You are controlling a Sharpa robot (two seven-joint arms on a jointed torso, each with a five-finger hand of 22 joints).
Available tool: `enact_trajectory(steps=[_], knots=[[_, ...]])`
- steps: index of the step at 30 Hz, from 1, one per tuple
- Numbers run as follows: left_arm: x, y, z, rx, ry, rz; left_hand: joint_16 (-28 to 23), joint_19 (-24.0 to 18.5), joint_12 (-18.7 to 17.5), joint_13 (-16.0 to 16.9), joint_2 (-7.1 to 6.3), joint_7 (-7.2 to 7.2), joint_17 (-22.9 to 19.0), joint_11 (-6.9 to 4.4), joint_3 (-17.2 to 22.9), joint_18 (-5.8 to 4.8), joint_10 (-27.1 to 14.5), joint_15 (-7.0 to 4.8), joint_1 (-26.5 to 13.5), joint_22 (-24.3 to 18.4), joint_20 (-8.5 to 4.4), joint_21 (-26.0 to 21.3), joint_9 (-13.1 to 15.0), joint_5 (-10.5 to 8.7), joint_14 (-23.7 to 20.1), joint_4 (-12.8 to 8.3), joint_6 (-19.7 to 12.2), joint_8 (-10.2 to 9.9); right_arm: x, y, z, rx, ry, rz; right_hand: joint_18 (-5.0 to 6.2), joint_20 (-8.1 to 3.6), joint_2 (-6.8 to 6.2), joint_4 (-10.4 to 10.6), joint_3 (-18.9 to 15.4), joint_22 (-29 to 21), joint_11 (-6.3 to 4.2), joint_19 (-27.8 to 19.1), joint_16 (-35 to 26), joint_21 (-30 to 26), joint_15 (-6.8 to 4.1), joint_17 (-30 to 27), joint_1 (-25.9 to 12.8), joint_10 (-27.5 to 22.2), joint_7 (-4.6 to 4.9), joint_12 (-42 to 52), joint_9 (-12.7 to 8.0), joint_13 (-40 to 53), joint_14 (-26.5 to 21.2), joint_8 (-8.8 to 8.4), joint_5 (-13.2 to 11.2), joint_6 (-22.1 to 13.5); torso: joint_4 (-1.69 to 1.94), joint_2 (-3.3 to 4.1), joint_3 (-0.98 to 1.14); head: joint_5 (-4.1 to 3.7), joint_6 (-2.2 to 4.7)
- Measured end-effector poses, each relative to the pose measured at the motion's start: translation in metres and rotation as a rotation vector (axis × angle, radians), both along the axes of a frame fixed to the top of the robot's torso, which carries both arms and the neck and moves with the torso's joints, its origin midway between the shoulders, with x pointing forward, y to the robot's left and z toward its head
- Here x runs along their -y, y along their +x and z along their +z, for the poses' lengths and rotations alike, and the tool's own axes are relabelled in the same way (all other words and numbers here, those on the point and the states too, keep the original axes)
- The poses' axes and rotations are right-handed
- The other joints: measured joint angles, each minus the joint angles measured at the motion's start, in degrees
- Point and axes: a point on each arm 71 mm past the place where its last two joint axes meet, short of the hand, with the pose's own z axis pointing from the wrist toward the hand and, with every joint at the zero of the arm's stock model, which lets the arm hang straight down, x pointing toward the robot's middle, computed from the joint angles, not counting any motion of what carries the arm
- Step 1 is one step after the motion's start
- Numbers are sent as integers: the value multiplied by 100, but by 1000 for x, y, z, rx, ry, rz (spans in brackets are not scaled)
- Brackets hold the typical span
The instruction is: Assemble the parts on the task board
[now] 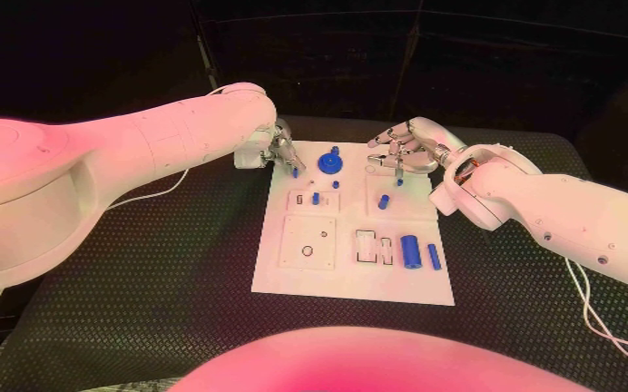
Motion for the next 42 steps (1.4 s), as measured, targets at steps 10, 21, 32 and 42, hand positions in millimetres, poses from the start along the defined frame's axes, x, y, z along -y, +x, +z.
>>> enact_trajectory(steps=[10,21,32,42], knots=[[0,1,0,1,0,2,0,-12,0,-56,299,-41,0,-21,493,0,-21,-43,548,-6,-11,0,-19,0,0,-408,41,-1,-1,0,0,0,1,2,0,0,0,0,0,0,0,0,0,0,0,2,0,0,0,0,0,0,0,0,0,0,1,-1,0,1,-4],[1,1,-1,2,-7,0,0,-21,-40,-102,276,-39,0,-60,1221,-1,-22,-43,782,-3,-21,0,-26,-28,0,-836,39,-11,-1,0,0,0,0,2,0,0,0,0,0,1,0,0,0,0,0,4,0,0,0,0,0,0,0,0,0,0,1,-2,-1,1,-4],[-6,-8,-1,-2,-59,20,0,-41,-113,-212,42,-88,0,-93,2009,-1,13,-42,488,9,-41,-49,-22,-21,0,-643,-17,342,0,1,0,-1,-1,0,0,0,0,0,0,1,0,0,0,0,0,3,0,0,0,0,0,1,0,0,0,0,7,-4,-2,3,1],[-8,-28,1,18,-138,39,-23,-41,-114,-223,-81,-90,0,-118,2412,-1,38,-55,313,15,-41,-49,-19,-22,-12,-700,-56,462,3,1,-1,-1,-4,-4,0,0,0,16,16,1,0,0,0,0,0,3,0,0,0,0,0,-10,0,0,28,0,15,-5,-2,9,5]])
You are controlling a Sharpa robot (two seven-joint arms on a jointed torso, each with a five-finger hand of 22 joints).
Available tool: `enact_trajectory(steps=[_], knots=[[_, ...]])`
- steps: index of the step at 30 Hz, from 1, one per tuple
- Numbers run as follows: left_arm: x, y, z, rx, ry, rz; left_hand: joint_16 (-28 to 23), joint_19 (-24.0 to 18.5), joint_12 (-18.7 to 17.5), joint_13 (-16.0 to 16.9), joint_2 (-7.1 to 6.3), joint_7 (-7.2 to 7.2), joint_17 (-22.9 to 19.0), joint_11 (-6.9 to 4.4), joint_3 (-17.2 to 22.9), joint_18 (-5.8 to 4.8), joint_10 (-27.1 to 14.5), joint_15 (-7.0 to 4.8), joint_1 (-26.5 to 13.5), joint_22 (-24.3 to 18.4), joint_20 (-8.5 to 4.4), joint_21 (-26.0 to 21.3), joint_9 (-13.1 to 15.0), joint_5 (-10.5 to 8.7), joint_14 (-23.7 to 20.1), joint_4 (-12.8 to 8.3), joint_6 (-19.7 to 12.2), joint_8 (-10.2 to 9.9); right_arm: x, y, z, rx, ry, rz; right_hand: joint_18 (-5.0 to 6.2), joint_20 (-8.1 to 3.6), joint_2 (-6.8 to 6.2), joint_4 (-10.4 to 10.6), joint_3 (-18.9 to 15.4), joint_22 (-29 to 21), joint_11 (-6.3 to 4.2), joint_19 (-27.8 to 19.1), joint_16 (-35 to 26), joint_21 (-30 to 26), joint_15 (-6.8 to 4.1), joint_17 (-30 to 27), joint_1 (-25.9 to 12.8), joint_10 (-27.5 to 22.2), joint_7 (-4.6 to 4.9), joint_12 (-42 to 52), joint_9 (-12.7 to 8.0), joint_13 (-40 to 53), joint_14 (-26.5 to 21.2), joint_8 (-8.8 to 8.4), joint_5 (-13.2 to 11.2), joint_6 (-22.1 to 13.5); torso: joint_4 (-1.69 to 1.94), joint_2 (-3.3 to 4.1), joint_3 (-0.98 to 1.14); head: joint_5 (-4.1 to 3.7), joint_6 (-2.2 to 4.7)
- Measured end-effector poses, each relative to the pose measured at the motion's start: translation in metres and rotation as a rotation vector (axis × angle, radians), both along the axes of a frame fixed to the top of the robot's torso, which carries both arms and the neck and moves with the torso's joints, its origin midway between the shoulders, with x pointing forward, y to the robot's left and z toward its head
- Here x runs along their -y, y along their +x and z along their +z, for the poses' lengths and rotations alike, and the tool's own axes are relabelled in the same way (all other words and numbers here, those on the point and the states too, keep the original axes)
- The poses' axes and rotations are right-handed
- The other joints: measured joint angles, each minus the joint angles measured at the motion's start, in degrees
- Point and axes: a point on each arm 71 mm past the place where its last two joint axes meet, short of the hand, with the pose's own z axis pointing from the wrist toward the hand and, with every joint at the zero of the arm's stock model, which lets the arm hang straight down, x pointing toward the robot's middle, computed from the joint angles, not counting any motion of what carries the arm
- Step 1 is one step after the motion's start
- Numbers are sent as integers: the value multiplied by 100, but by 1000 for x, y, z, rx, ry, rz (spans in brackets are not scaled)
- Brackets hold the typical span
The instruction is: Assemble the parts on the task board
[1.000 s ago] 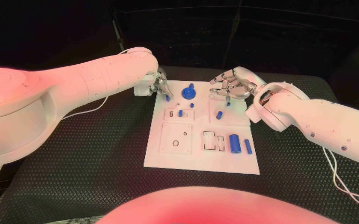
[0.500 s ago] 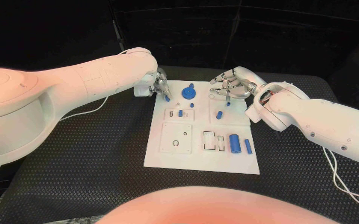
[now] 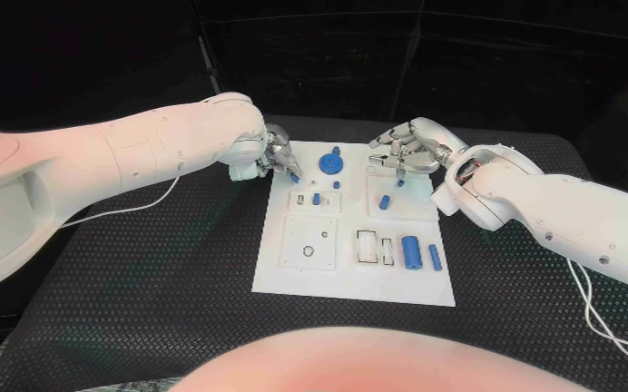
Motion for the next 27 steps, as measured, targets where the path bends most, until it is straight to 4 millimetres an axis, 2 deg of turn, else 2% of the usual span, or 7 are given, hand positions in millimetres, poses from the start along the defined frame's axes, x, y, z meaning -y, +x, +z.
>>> enact_trajectory(steps=[11,13,14,27], knots=[[5,-23,6,65,-83,34,0,20,-31,-37,-118,-8,0,-4,311,0,44,-29,-118,45,-20,0,8,-3,13,-27,-32,115,2,0,0,0,-2,-3,1,0,-23,0,0,0,0,0,0,0,0,-1,23,0,0,0,0,-16,0,0,29,0,-5,3,2,27,-8],[4,-27,3,73,-90,43,0,20,-31,-34,-135,-2,0,-5,348,0,44,-29,-135,45,-20,0,17,-4,13,-18,-39,118,2,1,-1,-1,-2,-4,1,0,-23,0,0,0,0,0,0,0,0,-1,23,0,0,0,0,-22,0,0,29,0,-5,3,2,29,-6],[4,-29,1,76,-91,46,0,35,-31,-29,-149,-2,0,-5,361,0,44,-29,-149,53,-34,0,141,-6,13,-28,-40,138,2,1,-1,-1,-2,-4,1,0,-23,0,0,0,0,0,0,0,0,-1,23,0,0,0,0,-23,0,0,32,0,-5,3,2,29,-6],[3,-46,-13,119,-64,38,0,40,-7,51,-230,6,0,-14,503,0,95,-29,-230,83,-39,0,174,-23,13,-47,-48,202,4,0,-1,-1,-3,-6,1,0,0,0,0,1,0,0,0,0,0,-1,46,0,0,0,0,-27,0,0,60,0,-1,4,-7,78,-35]])
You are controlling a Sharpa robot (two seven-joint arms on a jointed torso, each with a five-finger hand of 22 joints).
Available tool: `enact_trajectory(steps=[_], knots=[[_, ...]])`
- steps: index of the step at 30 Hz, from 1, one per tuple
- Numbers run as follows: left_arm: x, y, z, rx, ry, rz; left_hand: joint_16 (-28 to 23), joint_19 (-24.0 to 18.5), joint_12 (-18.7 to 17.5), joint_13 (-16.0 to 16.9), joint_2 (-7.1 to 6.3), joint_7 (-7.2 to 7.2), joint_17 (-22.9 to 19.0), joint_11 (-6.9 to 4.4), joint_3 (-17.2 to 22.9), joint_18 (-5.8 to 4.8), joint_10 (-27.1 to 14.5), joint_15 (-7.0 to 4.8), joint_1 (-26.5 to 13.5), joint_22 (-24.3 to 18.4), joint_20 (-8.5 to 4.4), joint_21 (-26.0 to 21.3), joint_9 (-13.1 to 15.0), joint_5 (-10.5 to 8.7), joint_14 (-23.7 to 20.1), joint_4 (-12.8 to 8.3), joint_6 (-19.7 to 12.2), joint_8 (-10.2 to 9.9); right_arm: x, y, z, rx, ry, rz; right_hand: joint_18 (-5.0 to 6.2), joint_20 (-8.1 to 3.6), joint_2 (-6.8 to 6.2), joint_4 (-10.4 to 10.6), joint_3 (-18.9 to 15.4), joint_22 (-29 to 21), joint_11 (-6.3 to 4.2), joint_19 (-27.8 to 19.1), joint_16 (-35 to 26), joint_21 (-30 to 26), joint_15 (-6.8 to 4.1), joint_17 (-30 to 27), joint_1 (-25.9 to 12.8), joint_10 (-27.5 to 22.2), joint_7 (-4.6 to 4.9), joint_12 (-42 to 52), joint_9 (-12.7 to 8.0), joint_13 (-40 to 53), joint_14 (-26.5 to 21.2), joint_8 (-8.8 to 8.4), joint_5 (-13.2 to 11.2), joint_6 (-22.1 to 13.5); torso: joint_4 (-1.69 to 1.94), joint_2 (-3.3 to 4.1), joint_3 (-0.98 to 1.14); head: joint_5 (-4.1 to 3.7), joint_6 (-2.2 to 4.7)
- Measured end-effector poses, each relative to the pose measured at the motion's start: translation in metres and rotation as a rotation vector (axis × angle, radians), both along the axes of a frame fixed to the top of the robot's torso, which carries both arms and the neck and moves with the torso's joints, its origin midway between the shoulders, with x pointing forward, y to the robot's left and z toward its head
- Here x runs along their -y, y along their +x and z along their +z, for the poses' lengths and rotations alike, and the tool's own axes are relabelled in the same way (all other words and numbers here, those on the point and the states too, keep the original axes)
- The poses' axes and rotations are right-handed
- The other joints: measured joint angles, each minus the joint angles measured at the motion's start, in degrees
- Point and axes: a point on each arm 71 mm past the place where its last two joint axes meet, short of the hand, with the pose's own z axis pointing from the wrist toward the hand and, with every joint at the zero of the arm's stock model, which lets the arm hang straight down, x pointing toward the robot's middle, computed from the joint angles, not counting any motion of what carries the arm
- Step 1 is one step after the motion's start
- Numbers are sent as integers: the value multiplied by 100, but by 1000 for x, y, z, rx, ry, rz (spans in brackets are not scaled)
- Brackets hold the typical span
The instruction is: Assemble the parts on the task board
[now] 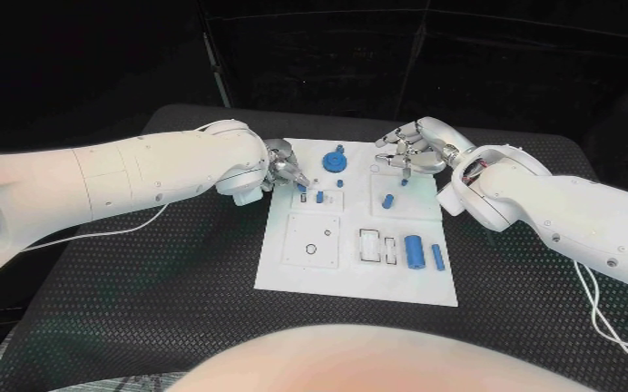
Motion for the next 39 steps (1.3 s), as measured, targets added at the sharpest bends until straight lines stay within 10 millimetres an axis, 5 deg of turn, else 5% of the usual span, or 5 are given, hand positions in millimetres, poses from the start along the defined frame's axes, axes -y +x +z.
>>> enact_trajectory(steps=[39], knots=[[12,-7,-3,23,91,-113,0,19,65,47,-103,-30,0,-40,214,0,83,-21,-104,9,-19,0,317,22,-21,-57,32,92,1,1,-2,2,-4,-2,0,0,0,0,0,0,21,0,0,0,0,-6,0,-21,0,0,0,-11,0,0,0,0,-11,3,8,-5,-42]])
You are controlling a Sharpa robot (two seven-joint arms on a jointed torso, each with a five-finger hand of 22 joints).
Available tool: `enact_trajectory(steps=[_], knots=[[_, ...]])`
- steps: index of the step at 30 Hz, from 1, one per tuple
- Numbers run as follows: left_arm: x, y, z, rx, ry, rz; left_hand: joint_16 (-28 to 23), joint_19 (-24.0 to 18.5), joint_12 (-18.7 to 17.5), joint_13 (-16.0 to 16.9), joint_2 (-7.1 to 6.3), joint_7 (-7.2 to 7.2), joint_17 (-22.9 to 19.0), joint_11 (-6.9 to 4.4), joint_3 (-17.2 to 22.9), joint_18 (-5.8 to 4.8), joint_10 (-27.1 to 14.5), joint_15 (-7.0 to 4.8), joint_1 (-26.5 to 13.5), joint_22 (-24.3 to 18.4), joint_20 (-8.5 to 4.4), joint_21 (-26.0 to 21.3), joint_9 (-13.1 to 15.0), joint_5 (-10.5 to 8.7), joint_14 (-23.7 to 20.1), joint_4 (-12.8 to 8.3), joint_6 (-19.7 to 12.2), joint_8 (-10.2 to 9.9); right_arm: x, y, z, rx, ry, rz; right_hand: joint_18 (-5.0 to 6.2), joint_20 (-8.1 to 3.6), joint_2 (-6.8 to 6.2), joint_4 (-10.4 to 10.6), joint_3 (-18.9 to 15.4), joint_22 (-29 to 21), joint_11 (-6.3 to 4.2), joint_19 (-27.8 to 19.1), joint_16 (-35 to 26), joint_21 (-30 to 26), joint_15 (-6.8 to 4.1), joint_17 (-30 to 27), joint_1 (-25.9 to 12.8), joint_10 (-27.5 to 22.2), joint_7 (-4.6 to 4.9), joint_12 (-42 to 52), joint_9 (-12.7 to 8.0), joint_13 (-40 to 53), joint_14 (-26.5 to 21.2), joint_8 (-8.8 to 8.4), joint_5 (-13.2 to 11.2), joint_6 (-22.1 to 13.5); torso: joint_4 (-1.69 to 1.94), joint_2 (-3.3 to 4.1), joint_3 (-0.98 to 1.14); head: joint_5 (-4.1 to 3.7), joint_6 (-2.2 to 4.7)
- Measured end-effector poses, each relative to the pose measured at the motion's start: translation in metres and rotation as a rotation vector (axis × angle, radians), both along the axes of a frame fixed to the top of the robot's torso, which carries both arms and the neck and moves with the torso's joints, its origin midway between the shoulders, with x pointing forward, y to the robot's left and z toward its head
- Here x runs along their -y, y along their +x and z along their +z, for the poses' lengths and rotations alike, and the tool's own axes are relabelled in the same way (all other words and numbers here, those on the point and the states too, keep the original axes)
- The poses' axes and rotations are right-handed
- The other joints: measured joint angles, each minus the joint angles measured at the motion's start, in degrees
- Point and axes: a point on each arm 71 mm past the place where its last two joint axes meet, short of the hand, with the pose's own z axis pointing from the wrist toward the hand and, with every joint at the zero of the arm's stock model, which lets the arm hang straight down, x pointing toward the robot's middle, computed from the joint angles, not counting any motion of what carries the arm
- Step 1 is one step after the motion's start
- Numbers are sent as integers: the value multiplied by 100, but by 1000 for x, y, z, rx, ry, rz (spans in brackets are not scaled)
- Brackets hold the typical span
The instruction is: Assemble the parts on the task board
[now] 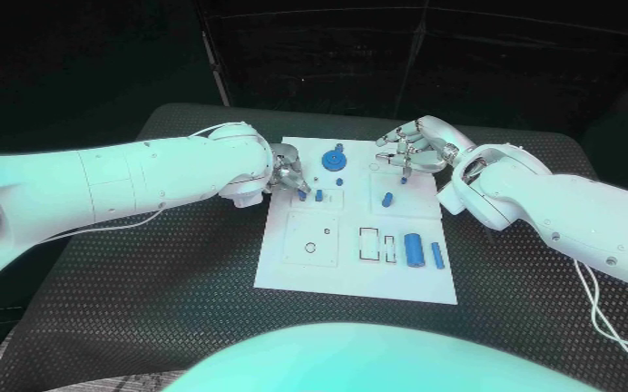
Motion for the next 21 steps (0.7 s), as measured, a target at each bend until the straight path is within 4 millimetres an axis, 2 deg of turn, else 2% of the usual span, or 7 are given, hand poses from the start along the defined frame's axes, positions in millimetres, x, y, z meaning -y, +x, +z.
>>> enact_trajectory(steps=[14,21], knots=[[0,-1,-1,-12,10,-12,0,0,0,0,0,0,0,2,15,0,1,0,0,-1,0,0,-5,-5,0,-14,1,7,0,0,0,0,-1,0,0,0,0,0,0,0,0,0,0,0,0,0,0,0,0,0,0,0,0,0,0,0,2,-6,2,-7,-2],[-2,-1,-2,-21,20,-15,0,0,0,-1,1,0,0,10,16,0,7,0,1,-5,0,0,-6,-17,0,-15,1,17,0,0,-1,-1,-1,0,0,0,0,0,0,0,0,0,0,0,0,0,0,0,0,0,0,1,0,0,0,0,3,-6,-2,14,2]])
